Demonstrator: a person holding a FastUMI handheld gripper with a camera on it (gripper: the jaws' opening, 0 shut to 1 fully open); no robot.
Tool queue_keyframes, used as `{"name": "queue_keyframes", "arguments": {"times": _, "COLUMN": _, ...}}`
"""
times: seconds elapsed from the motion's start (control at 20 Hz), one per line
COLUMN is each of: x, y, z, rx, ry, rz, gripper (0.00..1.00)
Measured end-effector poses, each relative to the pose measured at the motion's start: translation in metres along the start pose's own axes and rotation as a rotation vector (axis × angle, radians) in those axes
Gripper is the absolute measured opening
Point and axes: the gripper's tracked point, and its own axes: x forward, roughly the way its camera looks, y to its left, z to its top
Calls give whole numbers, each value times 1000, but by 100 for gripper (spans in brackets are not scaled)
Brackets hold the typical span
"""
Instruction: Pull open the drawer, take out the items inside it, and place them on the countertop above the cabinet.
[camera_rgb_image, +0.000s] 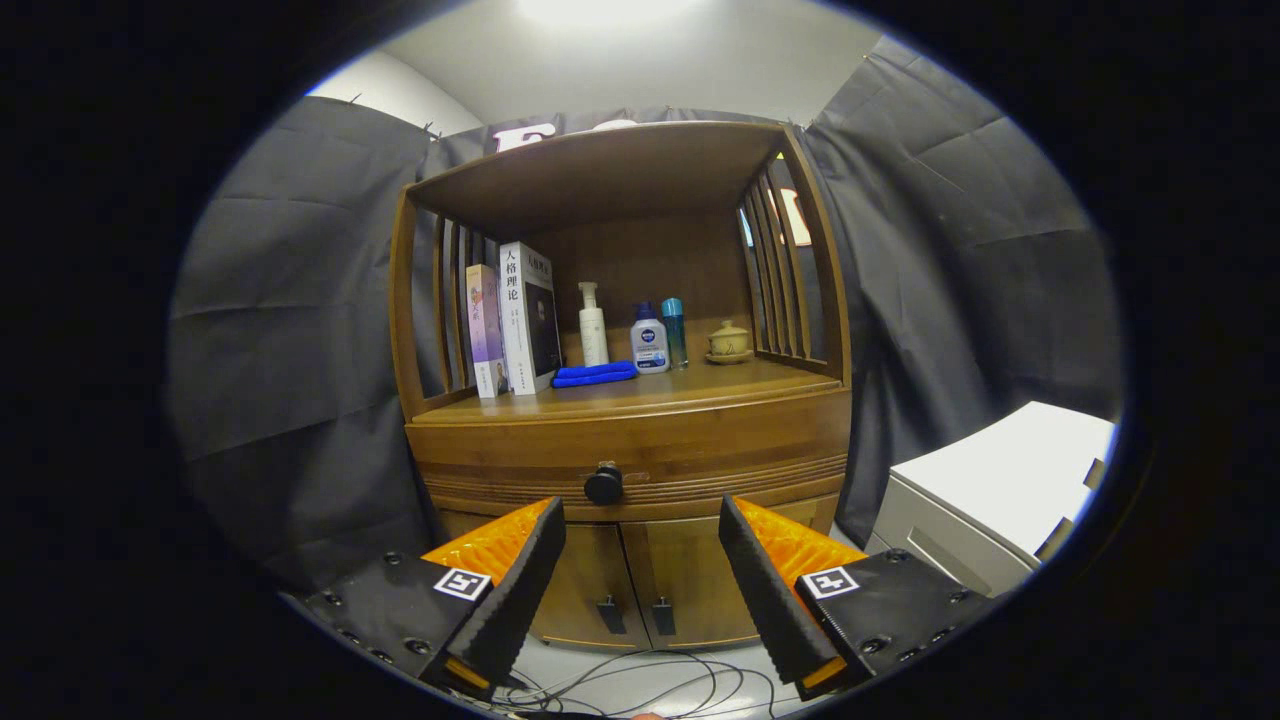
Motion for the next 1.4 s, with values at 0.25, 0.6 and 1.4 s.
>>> {"name": "queue_keyframes", "arguments": {"times": 0.25, "x": 16, "y": 4, "z": 13, "rx": 5, "ry": -38, "rz": -3, "gripper": 97}}
{"name": "queue_keyframes", "arguments": {"times": 0.6, "x": 81, "y": 12, "z": 32, "rx": 52, "ry": -31, "rz": 13, "gripper": 97}}
{"name": "queue_keyframes", "arguments": {"times": 1.4, "x": 180, "y": 33, "z": -54, "rx": -34, "ry": 220, "rz": 36, "gripper": 95}}
